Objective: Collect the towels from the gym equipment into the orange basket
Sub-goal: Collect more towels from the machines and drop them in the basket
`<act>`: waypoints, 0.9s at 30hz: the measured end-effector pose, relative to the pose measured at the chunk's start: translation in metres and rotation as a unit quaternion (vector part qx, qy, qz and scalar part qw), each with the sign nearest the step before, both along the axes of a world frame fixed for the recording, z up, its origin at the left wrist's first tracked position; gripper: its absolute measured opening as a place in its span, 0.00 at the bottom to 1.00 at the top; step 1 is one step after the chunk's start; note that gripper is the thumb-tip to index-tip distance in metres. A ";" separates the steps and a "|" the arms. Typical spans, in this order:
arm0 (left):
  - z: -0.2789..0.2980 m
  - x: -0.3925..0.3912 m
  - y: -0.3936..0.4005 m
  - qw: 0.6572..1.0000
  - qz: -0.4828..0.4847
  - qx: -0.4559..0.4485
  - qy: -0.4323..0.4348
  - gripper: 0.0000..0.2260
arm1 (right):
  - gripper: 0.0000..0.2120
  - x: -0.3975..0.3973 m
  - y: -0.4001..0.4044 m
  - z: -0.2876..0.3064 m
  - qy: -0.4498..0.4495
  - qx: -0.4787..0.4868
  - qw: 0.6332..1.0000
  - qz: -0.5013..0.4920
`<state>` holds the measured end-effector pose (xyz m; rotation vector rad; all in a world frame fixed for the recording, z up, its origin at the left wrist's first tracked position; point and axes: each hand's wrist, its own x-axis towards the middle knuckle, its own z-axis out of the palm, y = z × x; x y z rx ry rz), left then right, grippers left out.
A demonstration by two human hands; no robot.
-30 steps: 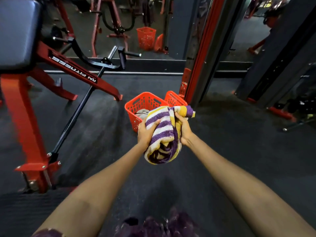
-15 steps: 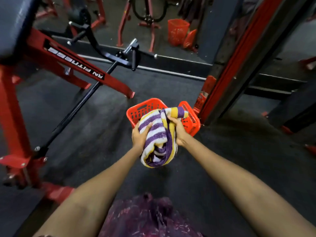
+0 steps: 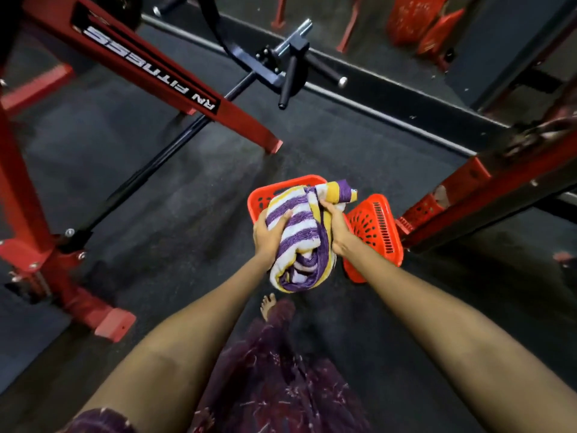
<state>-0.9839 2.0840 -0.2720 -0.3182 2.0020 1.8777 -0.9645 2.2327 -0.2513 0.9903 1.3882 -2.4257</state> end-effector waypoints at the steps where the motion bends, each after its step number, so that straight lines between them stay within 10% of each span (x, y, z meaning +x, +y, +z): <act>1: -0.004 -0.010 0.007 1.000 0.007 0.004 -0.006 0.25 | 0.15 -0.012 0.008 -0.006 -0.006 -0.002 1.000 0.009; 15: -0.079 -0.117 0.081 0.997 0.026 -0.014 -0.071 0.18 | 0.29 -0.142 0.080 -0.106 -0.144 0.036 0.988 0.035; 20: -0.164 -0.136 0.092 0.988 0.004 0.011 -0.154 0.38 | 0.40 -0.172 0.113 -0.207 -0.184 0.137 0.972 0.059; 27: -0.154 -0.148 0.119 0.980 -0.044 -0.028 -0.190 0.39 | 0.28 -0.175 0.112 -0.187 -0.238 0.288 0.896 0.242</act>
